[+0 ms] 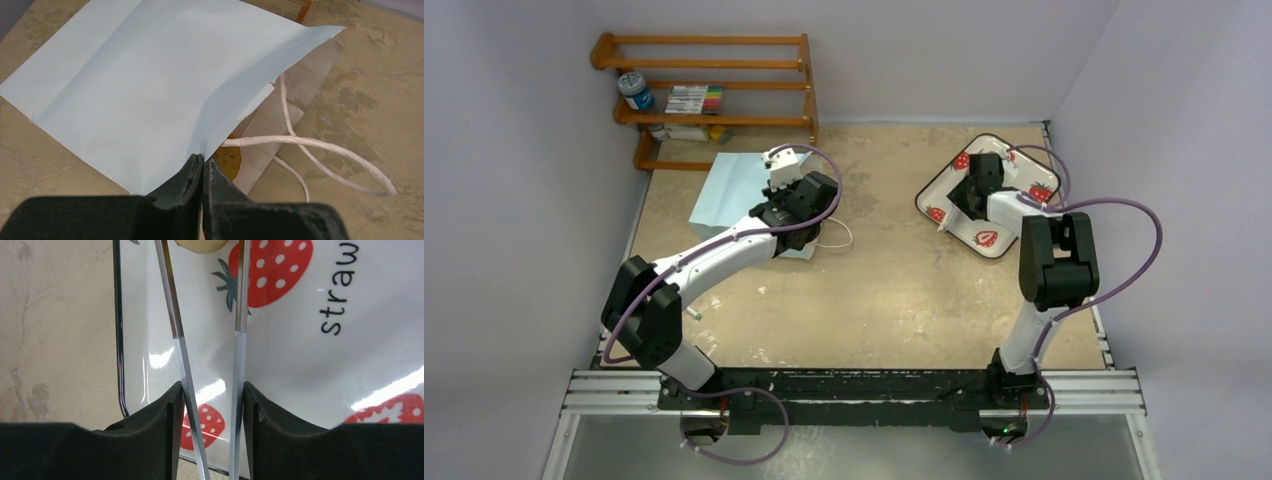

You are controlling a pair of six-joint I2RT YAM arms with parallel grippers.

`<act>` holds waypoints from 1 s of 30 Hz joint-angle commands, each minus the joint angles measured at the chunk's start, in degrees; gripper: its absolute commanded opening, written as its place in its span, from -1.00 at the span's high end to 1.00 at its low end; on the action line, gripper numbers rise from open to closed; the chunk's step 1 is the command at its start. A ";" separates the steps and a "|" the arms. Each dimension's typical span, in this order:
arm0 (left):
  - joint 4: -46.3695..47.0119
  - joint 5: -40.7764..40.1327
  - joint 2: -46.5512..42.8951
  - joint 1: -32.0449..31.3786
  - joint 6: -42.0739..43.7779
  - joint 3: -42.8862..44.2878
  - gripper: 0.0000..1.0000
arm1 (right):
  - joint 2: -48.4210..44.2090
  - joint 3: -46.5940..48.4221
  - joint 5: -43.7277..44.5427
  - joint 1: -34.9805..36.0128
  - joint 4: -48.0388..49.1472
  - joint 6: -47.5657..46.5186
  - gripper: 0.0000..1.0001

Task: Take the fake bread out of the paper bag
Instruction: Place the fake bread in the container.

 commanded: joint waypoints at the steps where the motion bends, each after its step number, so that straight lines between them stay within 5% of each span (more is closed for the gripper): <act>1: 2.91 0.11 -0.77 0.43 -0.38 0.90 1.00 | -5.46 -1.61 0.05 -0.03 1.48 1.39 0.10; 18: 1.97 -0.05 -1.94 0.43 -2.07 1.57 1.00 | -11.33 -2.57 -0.76 -0.03 -1.52 1.70 0.08; 30: 0.76 -0.76 -3.03 0.43 -2.79 1.95 1.00 | -8.19 5.91 -0.80 -0.29 -6.06 1.96 0.07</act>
